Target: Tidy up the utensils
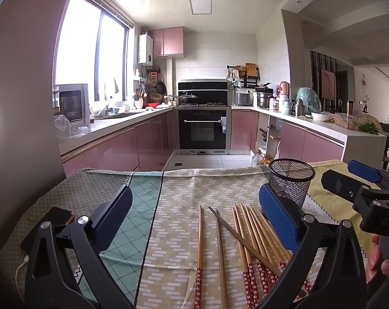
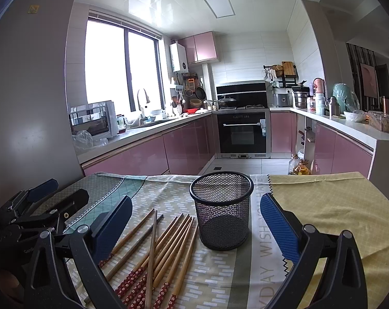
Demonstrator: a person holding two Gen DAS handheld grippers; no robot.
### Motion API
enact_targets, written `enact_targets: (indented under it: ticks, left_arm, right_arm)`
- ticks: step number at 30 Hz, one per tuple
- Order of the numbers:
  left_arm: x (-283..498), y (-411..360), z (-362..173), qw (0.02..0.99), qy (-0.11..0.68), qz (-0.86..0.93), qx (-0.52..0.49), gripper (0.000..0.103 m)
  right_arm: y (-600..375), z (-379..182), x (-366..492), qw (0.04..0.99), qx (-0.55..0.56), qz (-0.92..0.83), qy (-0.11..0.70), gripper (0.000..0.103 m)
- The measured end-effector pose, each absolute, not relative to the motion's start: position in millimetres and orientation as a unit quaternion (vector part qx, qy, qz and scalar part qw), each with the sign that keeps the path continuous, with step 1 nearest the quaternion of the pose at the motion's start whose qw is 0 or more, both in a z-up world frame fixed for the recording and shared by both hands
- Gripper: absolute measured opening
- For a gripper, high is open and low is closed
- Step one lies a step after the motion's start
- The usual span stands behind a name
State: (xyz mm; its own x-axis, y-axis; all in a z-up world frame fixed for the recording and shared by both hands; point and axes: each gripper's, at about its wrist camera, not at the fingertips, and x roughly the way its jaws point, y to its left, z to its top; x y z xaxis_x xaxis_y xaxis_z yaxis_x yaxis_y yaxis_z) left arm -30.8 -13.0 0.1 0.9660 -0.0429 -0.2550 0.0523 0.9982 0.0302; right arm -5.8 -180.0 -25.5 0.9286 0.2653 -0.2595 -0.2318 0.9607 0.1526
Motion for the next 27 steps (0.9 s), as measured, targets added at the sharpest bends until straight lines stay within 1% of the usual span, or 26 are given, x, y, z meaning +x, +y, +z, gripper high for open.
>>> enact_targets:
  ticks: [9, 16, 17, 19, 21, 22, 23, 25, 27]
  left_arm:
    - [-25.7, -9.8, -2.3, 0.989, 0.141, -0.026, 0.021, 0.097]
    - [-15.3, 0.6, -11.1, 0.983, 0.179, -0.023, 0.035, 0.097]
    - [-13.3, 3.2, -13.0, 0.981, 0.187, -0.024, 0.035, 0.097]
    - [-8.1, 8.0, -17.3, 0.978, 0.204, -0.026, 0.037, 0.097]
    - [-3.6, 12.9, -21.0, 0.975, 0.219, -0.030, 0.035, 0.097]
    - [-1.0, 14.2, -23.2, 0.972, 0.229, -0.034, 0.037, 0.097]
    - [1.2, 15.6, -25.3, 0.970, 0.237, -0.038, 0.039, 0.096]
    - [8.9, 17.5, -30.7, 0.964, 0.258, -0.051, 0.037, 0.090]
    - [15.2, 20.5, -36.2, 0.957, 0.280, -0.066, 0.030, 0.086]
  right_arm:
    - [-174.0, -27.6, -1.8, 0.976, 0.049, 0.145, 0.157, 0.096]
    - [-160.3, -37.5, 6.9, 0.961, 0.031, 0.189, 0.202, 0.095]
    - [-157.4, -39.9, 9.4, 0.957, 0.026, 0.195, 0.212, 0.093]
    - [-150.9, -44.2, 13.9, 0.950, 0.020, 0.209, 0.232, 0.084]
    - [-144.4, -48.7, 19.9, 0.941, 0.016, 0.226, 0.253, 0.080]
    - [-140.9, -52.6, 23.6, 0.934, 0.016, 0.237, 0.266, 0.075]
    - [-140.4, -54.7, 28.1, 0.928, 0.015, 0.245, 0.279, 0.072]
    - [-134.9, -60.8, 33.5, 0.919, 0.011, 0.255, 0.300, 0.061]
    - [-127.0, -66.5, 40.8, 0.910, 0.002, 0.261, 0.323, 0.056]
